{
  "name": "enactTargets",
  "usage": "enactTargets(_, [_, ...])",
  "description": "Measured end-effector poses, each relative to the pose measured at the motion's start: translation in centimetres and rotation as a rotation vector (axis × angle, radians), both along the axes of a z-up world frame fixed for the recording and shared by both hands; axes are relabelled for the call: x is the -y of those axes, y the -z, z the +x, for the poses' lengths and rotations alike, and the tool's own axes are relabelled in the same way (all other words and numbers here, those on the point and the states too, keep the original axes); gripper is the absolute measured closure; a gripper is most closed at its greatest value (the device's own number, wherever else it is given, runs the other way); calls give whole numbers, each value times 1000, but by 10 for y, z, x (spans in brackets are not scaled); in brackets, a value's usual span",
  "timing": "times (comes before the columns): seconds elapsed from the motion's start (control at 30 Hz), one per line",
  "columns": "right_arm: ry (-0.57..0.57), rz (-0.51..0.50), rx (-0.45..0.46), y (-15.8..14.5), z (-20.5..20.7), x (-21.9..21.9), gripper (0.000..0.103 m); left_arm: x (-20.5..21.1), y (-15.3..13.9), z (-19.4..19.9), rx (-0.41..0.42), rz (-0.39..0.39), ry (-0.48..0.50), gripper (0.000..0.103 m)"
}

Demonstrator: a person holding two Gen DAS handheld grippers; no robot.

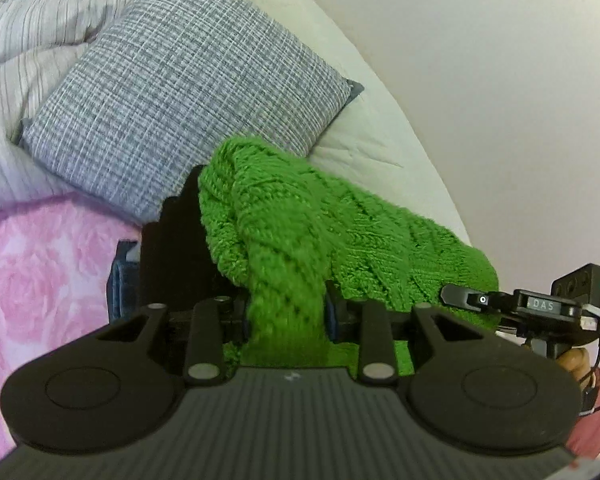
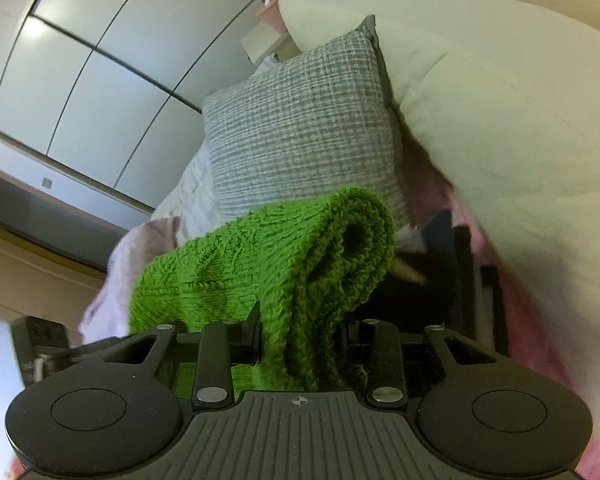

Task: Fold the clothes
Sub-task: 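Carry the folded vest with both grippers toward the stack of clothes, then lower the vest onto the top of the clothes stack with both grippers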

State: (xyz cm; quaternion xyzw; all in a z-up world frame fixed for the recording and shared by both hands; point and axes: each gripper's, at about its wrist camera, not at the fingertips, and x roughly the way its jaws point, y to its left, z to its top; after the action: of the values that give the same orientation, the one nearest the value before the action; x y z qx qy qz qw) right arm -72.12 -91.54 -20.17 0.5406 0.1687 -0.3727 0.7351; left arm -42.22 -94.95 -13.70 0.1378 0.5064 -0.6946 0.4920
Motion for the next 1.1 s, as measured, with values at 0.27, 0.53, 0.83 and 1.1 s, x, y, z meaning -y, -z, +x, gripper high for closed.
enactTargets(0.27, [127,-65,-99,36,-6,-2,51,-18,24,13,9,-99,-51,60])
enactTargets(0.53, [227,-334,-352,-23,10,-35,46,-49,-36,21,176,-241,-143,75])
enactTargets(0.83, [140,-370,-477,0,75,-48,79,-11,-19,-44,374,-257,-115,96])
enactTargets(1.1, [74,-485,-551,24,94,-69,79,-34,48,-21,365,-278,-185,98])
